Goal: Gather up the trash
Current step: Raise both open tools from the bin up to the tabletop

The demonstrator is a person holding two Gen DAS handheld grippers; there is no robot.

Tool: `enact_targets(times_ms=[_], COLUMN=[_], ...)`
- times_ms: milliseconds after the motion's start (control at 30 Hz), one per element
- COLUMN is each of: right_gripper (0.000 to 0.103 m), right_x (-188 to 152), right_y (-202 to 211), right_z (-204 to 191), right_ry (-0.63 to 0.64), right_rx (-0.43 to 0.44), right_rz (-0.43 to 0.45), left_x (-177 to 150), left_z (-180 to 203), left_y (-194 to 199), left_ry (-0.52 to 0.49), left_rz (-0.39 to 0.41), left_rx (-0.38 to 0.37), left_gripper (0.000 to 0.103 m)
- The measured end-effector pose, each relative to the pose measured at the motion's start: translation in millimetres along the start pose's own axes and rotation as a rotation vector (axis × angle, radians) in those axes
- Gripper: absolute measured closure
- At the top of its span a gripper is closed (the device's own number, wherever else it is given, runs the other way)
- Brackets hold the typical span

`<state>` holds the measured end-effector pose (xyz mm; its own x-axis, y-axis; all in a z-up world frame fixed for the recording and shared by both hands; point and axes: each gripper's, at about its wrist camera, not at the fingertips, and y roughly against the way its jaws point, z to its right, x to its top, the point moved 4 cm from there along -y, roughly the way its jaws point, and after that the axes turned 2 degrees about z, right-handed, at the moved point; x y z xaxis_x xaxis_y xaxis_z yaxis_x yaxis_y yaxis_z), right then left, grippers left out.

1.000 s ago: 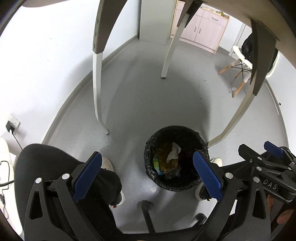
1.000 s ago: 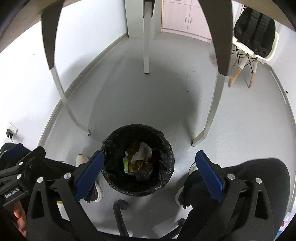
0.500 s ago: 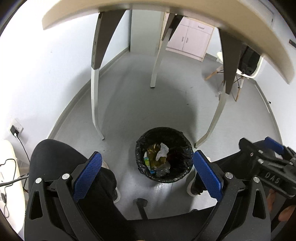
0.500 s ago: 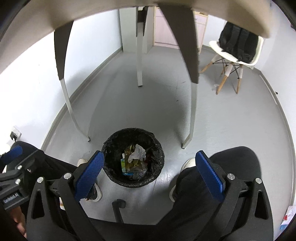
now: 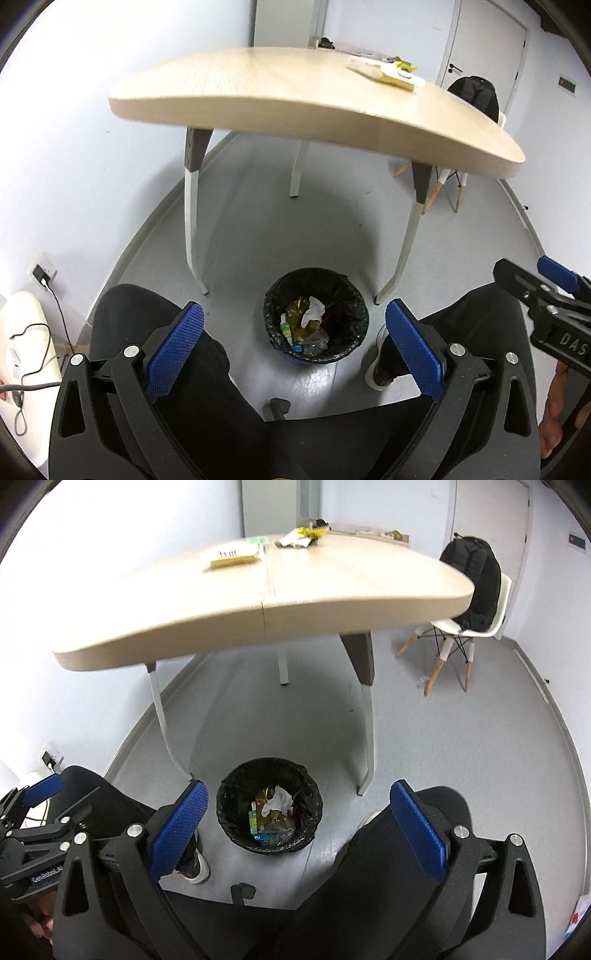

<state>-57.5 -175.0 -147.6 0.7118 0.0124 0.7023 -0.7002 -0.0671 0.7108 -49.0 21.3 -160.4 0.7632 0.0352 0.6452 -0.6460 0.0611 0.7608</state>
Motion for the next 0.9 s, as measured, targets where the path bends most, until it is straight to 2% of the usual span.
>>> enact_targets(times_ms=[300, 500, 900], right_gripper=[0.008, 0.008, 0.008], right_x=[25.9, 54.2, 112.8], right_y=[51.8, 76.3, 81.1], right_z=[17.1, 27.9, 50.4], right_ry=[-0.014, -0.009, 0.007], right_rx=[0.022, 0.025, 0.013], right_rz=[0.079, 0.125, 0.153], left_x=[21.6, 52.3, 124.6], left_z=[17.1, 34.4, 62.3], left_y=[24.9, 44.2, 52.7], left_ry=[-0.030, -0.043, -0.047], left_rz=[0.049, 0.096, 0.137], left_rx=[0.007, 0.001, 0.005], left_gripper=[0.006, 0.006, 0.006])
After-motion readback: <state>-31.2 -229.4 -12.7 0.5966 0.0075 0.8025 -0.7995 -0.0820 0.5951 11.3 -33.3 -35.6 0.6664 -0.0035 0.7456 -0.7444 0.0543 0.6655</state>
